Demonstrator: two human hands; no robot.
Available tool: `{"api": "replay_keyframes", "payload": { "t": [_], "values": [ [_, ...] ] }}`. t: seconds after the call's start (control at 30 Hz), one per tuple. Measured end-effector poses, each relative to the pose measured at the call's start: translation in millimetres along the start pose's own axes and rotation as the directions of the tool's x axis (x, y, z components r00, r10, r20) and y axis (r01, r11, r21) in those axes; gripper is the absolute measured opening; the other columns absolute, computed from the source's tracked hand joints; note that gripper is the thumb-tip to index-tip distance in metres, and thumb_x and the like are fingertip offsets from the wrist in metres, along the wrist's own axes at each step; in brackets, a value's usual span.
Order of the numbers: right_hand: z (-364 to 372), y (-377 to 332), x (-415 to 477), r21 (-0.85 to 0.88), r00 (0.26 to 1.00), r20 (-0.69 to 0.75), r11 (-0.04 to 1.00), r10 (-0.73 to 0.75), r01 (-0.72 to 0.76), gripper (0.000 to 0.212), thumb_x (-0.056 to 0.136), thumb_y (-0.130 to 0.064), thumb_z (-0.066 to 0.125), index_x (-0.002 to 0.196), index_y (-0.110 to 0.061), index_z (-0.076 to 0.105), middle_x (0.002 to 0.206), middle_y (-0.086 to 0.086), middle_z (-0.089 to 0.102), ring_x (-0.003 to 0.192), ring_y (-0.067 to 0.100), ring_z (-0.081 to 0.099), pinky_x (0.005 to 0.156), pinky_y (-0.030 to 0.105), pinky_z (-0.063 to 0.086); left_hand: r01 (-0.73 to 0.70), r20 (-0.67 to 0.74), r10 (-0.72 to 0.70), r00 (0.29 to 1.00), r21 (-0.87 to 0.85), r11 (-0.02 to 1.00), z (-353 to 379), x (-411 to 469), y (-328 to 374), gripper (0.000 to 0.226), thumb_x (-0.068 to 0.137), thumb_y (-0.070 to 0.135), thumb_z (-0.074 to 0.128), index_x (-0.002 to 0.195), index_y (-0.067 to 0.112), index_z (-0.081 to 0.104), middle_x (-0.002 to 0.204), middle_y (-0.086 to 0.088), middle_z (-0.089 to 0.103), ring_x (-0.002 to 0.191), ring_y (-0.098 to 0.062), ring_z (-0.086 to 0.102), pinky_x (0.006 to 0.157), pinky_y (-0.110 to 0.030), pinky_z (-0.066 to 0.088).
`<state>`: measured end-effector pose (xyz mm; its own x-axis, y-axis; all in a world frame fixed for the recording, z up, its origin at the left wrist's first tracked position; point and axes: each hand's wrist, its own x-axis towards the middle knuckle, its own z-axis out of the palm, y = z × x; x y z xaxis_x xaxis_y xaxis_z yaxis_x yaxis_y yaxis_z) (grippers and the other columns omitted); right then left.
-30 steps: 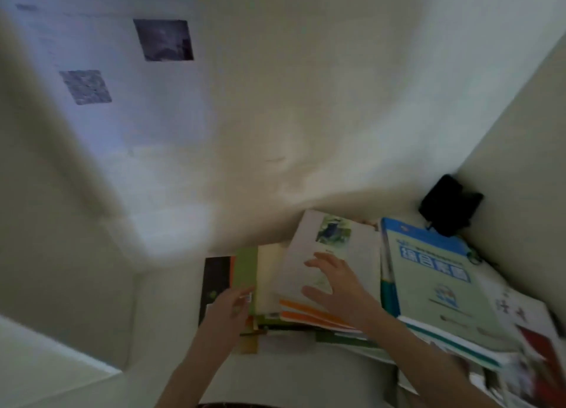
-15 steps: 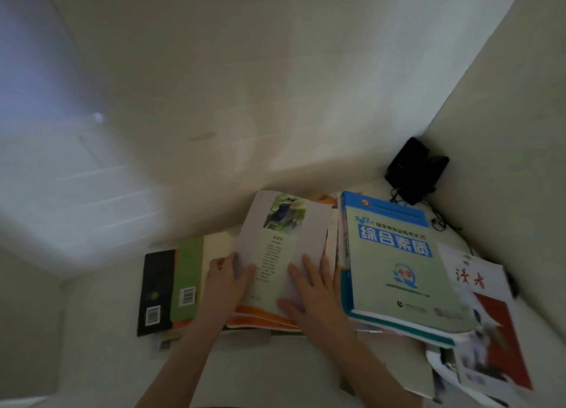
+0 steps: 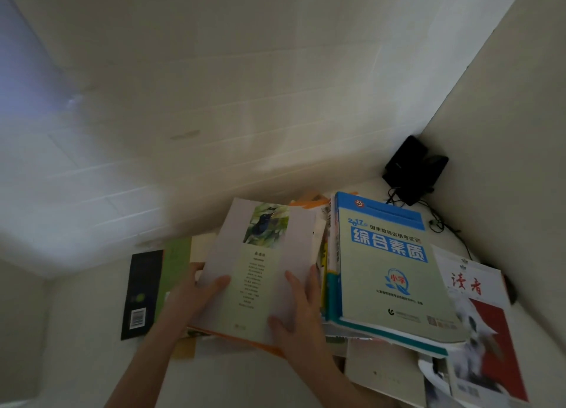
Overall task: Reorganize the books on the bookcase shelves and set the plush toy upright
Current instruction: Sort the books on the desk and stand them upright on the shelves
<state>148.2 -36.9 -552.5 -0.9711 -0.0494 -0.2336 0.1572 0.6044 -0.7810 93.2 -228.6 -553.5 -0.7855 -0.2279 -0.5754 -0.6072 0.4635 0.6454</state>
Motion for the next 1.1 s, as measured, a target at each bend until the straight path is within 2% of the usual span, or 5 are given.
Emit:
{"api": "replay_keyframes", "payload": {
  "t": [0.33, 0.67, 0.83, 0.93, 1.1],
  "values": [
    [-1.8, -22.4, 5.6, 0.274, 0.958, 0.040, 0.919, 0.284, -0.284, 0.093, 0.089, -0.029, 0.064, 0.150, -0.023, -0.005, 0.158, -0.006, -0.010, 0.146, 0.018, 0.008, 0.118, 0.039, 0.019, 0.115, 0.117, -0.071, 0.991, -0.430, 0.895, -22.2, -14.7, -32.2, 0.068, 0.073, 0.037, 0.070, 0.133, 0.018, 0.043, 0.114, -0.012, 0.063, 0.095, -0.033, 0.064, 0.092, -0.052, 0.049],
    [-26.9, -74.7, 14.7, 0.715, 0.960, 0.106, 0.651, 0.259, -0.255, 0.041, 0.088, -0.005, 0.061, 0.125, -0.022, 0.052, 0.113, 0.003, 0.066, 0.098, 0.020, 0.066, 0.083, 0.039, 0.057, 0.056, 0.156, 0.001, 0.988, -0.364, 0.929, -23.5, -27.8, -19.7, 0.058, 0.090, 0.031, 0.058, 0.141, 0.013, 0.037, 0.119, -0.009, 0.058, 0.108, -0.028, 0.058, 0.100, -0.045, 0.043],
    [-47.3, -114.1, -9.0, 0.089, 0.971, -0.188, 0.982, -0.148, 0.167, 0.061, 0.095, -0.021, 0.053, 0.136, -0.054, 0.022, 0.098, -0.014, 0.060, 0.081, 0.001, 0.061, 0.067, 0.012, 0.052, -0.301, -0.084, 0.292, 0.953, -0.383, 0.873, -39.2, -54.7, 22.0, 0.077, 0.079, 0.066, 0.054, 0.144, 0.032, 0.031, 0.139, 0.002, 0.048, 0.119, -0.012, 0.052, 0.099, -0.035, 0.043],
    [-36.3, -127.2, -15.8, -0.510, 0.855, -0.258, 0.815, -0.451, 0.276, 0.078, 0.074, -0.010, 0.061, 0.145, -0.030, 0.036, 0.133, 0.010, 0.058, 0.073, 0.015, 0.070, 0.051, 0.021, 0.055, -0.189, 0.107, 0.388, 0.915, -0.737, 0.649, -42.6, -77.7, 49.7, 0.101, 0.044, 0.091, 0.054, 0.131, 0.040, 0.046, 0.123, 0.008, 0.063, 0.105, -0.014, 0.066, 0.078, -0.034, 0.057],
    [28.0, -106.2, -14.3, -0.540, 0.933, 0.302, 0.772, -0.194, 0.335, 0.085, 0.085, -0.038, 0.066, 0.151, -0.014, 0.018, 0.151, 0.017, 0.033, 0.131, 0.038, 0.043, 0.094, 0.045, 0.050, -0.059, 0.008, 0.099, 0.995, -0.756, 0.652, -15.0, -57.0, 24.2, 0.021, 0.087, 0.022, 0.062, 0.108, 0.018, 0.060, 0.108, -0.012, 0.066, 0.089, -0.023, 0.065, 0.071, -0.033, 0.055]
  ]
}}
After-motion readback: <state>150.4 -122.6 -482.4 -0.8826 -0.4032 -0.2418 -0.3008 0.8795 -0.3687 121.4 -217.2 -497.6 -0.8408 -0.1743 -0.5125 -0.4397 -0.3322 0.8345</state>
